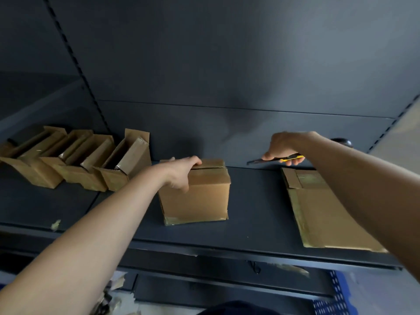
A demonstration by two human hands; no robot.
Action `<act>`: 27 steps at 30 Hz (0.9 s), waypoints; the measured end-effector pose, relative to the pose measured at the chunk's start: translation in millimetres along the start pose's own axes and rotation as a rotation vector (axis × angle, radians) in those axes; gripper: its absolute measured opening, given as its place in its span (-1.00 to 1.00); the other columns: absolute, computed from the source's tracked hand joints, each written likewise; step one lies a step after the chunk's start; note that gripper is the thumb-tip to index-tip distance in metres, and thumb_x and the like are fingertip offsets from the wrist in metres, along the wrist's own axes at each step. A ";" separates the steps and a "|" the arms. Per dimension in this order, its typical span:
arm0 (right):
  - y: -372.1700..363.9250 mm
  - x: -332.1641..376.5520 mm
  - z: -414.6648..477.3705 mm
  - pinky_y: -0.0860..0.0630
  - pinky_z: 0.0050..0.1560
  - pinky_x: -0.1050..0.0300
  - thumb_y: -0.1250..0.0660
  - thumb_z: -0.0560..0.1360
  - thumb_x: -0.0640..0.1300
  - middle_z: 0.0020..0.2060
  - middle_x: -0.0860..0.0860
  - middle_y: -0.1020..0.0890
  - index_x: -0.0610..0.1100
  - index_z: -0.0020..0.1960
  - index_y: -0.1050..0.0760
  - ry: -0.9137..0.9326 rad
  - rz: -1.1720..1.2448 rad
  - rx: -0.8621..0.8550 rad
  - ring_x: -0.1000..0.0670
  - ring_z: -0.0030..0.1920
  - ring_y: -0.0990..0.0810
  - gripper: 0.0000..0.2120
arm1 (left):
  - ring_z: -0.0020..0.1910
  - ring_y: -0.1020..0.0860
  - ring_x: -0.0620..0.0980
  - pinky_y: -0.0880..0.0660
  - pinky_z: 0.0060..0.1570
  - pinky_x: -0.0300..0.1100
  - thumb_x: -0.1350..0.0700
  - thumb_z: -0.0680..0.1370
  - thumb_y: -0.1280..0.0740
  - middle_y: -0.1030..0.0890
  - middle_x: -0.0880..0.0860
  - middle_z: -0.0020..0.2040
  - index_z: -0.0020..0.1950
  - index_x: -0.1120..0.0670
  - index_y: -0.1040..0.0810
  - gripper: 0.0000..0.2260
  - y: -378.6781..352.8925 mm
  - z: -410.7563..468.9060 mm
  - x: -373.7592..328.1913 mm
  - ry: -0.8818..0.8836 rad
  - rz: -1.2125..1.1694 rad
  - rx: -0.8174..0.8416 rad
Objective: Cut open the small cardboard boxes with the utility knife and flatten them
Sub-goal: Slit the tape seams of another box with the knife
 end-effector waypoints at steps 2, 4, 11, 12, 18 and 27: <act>-9.9 2.0 0.3 -0.51 -0.38 0.15 -0.24 0.54 0.11 -0.40 -0.15 -0.59 -0.25 -0.18 -0.49 0.024 0.197 0.021 -0.09 -0.48 -0.53 -0.59 | 0.45 -0.14 0.12 -0.22 0.34 -0.01 0.38 0.42 -0.27 -0.16 -0.02 0.47 0.51 -0.04 -0.09 -0.26 5.2 -1.6 -18.0 -0.030 0.127 -0.082; -21.3 14.0 -0.5 -0.52 -0.36 0.13 -0.20 0.57 0.13 -0.35 -0.16 -0.60 -0.26 -0.14 -0.51 0.054 0.397 0.063 -0.09 -0.44 -0.54 -0.56 | 0.35 -0.20 0.09 -0.25 0.30 -0.01 0.46 0.37 -0.18 -0.19 0.02 0.38 0.49 0.06 -0.13 -0.28 2.7 -3.9 -36.5 -0.057 0.194 -0.142; -59.6 34.9 -4.4 -0.52 -0.25 0.08 -0.17 0.61 0.10 -0.30 -0.17 -0.58 -0.26 -0.14 -0.48 0.117 0.516 0.218 -0.11 -0.36 -0.54 -0.58 | 0.19 -0.23 0.04 -0.38 0.12 -0.03 0.53 0.31 -0.15 -0.21 0.04 0.22 0.31 0.13 -0.26 -0.39 -1.9 -13.2 -52.4 -0.128 0.255 -0.247; -63.1 34.6 -3.9 -0.53 -0.24 0.08 -0.17 0.60 0.09 -0.30 -0.17 -0.59 -0.26 -0.14 -0.49 0.121 0.516 0.233 -0.11 -0.35 -0.54 -0.58 | 0.17 -0.24 0.02 -0.38 0.07 -0.06 0.53 0.31 -0.16 -0.23 0.03 0.20 0.29 0.11 -0.27 -0.40 -1.5 -14.6 -52.0 -0.142 0.225 -0.253; -73.0 36.0 2.9 -0.56 -0.19 0.10 -0.15 0.62 0.06 -0.29 -0.16 -0.61 -0.26 -0.16 -0.50 0.178 0.498 0.244 -0.09 -0.35 -0.58 -0.59 | 0.23 -0.31 -0.06 -0.37 0.13 -0.16 0.07 0.44 -0.44 -0.33 -0.05 0.18 0.28 0.03 -0.36 -0.54 -1.8 -15.0 -41.9 -0.107 -0.106 -0.267; -79.5 38.6 7.9 -0.54 -0.26 0.17 -0.16 0.61 0.07 -0.32 -0.12 -0.63 -0.23 -0.20 -0.51 0.251 0.530 0.262 -0.03 -0.40 -0.58 -0.59 | 0.13 -0.28 -0.03 -0.35 0.21 0.01 -0.03 0.34 -0.52 -0.33 -0.04 0.08 0.11 -0.01 -0.30 -0.50 -9.0 -3.6 -40.2 -0.065 -0.094 -0.149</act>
Point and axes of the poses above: each hand's wrist, its own z-axis towards the middle knuckle, its own y-axis out of the back of the hand, x = y × z, the point moved 10 cm from there along z, towards the middle knuckle
